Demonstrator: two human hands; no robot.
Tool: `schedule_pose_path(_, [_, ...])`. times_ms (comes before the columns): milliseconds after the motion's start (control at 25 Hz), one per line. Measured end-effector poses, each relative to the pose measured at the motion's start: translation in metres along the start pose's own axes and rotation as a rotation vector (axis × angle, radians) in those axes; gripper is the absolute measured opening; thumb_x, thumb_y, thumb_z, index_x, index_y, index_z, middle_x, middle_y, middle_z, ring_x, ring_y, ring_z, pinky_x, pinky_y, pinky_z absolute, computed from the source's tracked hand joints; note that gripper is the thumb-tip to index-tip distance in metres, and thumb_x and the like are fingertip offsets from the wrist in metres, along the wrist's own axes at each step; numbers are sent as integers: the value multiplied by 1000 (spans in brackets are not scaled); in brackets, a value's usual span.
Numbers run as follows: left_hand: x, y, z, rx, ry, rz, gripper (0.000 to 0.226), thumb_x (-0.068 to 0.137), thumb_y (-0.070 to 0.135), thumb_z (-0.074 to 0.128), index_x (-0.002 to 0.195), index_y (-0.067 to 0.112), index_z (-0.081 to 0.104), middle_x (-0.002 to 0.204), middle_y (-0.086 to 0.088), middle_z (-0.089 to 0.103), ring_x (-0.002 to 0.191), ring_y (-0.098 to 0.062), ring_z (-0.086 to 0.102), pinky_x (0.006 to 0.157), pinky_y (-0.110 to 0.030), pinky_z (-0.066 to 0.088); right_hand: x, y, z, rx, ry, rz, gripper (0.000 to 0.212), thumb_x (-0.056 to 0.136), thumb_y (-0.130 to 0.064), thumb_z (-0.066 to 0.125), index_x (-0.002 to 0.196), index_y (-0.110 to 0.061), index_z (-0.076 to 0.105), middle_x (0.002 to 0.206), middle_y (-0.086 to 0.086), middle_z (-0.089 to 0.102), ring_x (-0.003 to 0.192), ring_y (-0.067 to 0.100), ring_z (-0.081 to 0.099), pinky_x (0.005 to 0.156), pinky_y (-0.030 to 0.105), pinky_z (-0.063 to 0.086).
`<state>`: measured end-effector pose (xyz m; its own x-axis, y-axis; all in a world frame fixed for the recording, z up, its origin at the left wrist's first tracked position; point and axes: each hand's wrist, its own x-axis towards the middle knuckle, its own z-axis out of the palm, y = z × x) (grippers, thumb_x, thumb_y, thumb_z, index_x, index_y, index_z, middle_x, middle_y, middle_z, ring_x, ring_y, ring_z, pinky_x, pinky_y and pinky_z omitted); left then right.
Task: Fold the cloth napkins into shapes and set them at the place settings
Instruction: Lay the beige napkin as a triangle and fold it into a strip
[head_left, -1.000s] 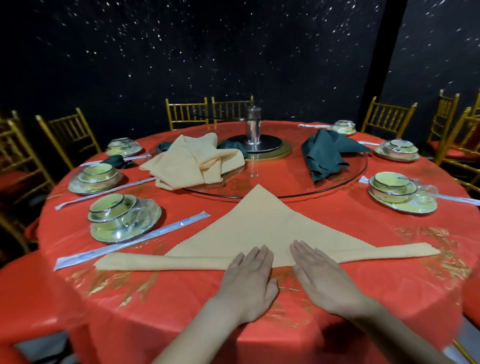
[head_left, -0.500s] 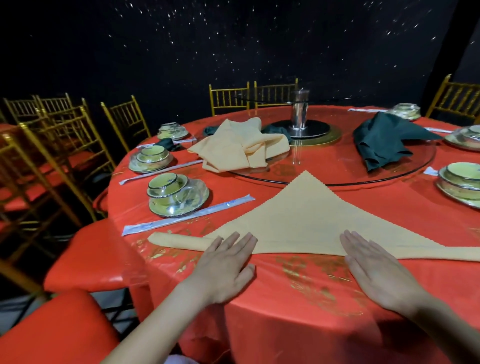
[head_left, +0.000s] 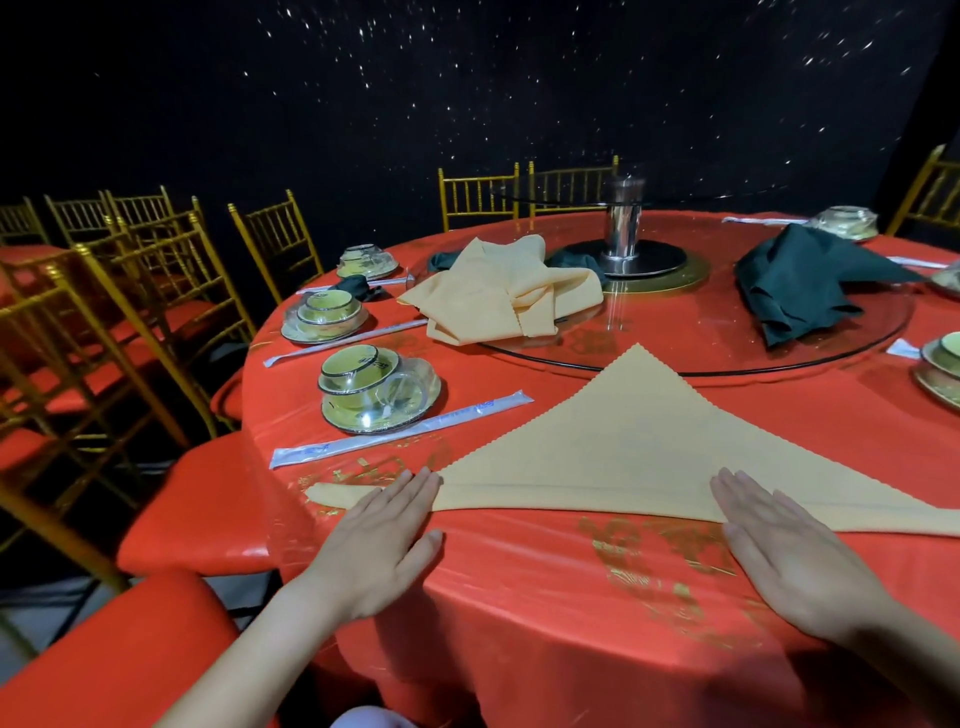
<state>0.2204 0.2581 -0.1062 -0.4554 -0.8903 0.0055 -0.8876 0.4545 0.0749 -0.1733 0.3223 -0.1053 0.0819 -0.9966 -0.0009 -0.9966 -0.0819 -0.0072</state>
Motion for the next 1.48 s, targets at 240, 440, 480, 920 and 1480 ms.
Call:
schedule_pose_path(240, [2,6,-7,-31,19,-145,120,53,84,-27,151,23,2,158,6,-2,143,-5,-8,116,-27,-4,-1,-2,2,37,25,25,125,43,-65,-52,150,-23,-3,157,-11,-6,133,-5,-20,110,17,-14])
schedule_pose_path(440, [39,72,-17,-78,267,147,72,82,58,16,136,23,47,143,4,46,134,-15,39,112,-34,24,-1,-2,4,75,65,23,122,49,-70,-47,151,-22,1,157,-9,-3,132,-6,-18,111,18,-13])
schedule_pose_path(480, [47,85,-16,-101,291,226,55,84,52,26,122,26,58,127,5,59,122,-17,52,104,-34,39,0,-1,5,72,65,9,117,54,-72,-41,151,-21,1,157,-9,-3,132,-6,-18,111,18,-12])
schedule_pose_path(920, [65,100,-7,-80,332,266,33,84,49,40,80,32,68,70,15,64,68,-9,63,51,-20,48,-3,25,-11,256,315,-16,11,90,-37,58,96,-29,63,102,-22,53,106,6,52,84,26,44])
schedule_pose_path(1480, [78,110,-13,-193,265,9,28,90,42,43,102,28,64,102,7,61,102,-23,54,81,-34,43,18,27,-7,474,291,130,34,82,-26,69,65,-41,44,77,-10,54,82,11,51,77,30,40])
